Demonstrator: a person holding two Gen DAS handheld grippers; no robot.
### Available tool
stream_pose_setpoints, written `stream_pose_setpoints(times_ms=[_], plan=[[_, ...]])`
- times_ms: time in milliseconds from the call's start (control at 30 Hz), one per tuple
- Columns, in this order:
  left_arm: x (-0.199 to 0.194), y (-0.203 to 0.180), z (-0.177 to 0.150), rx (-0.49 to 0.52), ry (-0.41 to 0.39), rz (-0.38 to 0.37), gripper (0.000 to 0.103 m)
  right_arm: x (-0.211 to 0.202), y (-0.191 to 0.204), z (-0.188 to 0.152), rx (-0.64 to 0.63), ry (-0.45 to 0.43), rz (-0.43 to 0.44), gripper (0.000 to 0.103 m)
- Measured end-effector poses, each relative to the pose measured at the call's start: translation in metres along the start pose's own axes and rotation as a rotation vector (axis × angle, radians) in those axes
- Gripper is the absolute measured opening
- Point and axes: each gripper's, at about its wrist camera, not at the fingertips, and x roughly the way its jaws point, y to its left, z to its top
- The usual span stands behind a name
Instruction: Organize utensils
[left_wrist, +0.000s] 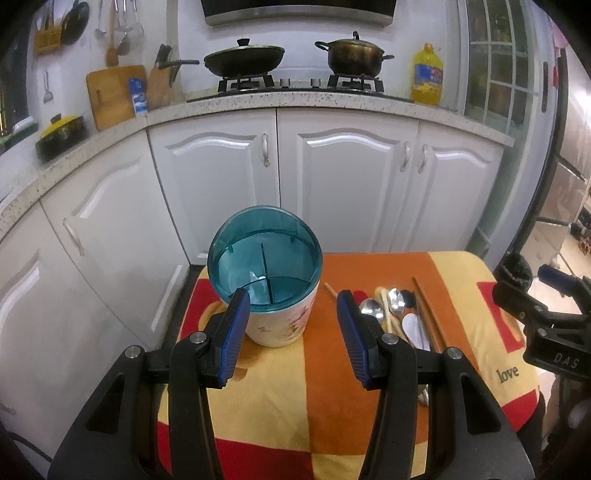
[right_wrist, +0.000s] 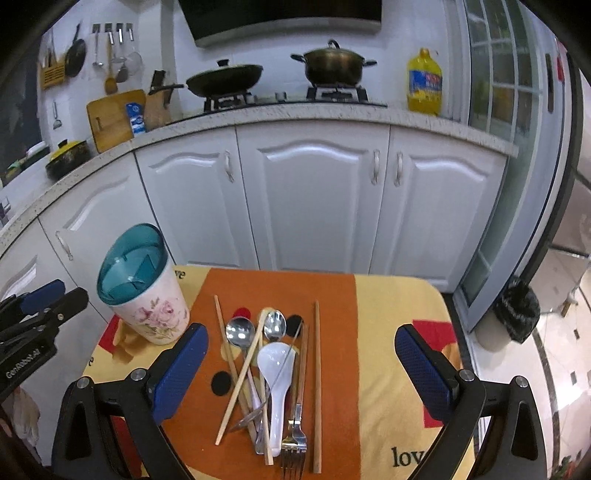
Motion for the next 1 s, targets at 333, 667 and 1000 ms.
stream_pose_setpoints(times_ms=[333, 667, 1000], plan=[[-0.009, -0.001, 0.002, -0.002, -0.02, -0.008, 0.048, -0.023, 0.012, 0.008, -0.033, -0.039, -0.01, 0.101], [-0.011, -0.004, 0.003, 0.002, -0.021, -0.025, 0.048, -0.025, 0.016, 0.01, -0.052, -0.041, -0.029, 0.101], [-0.014, -0.007, 0.008, -0.004, -0.03, -0.044, 0.048, -0.028, 0.014, 0.012, -0.039, -0.04, -0.038, 0.101]])
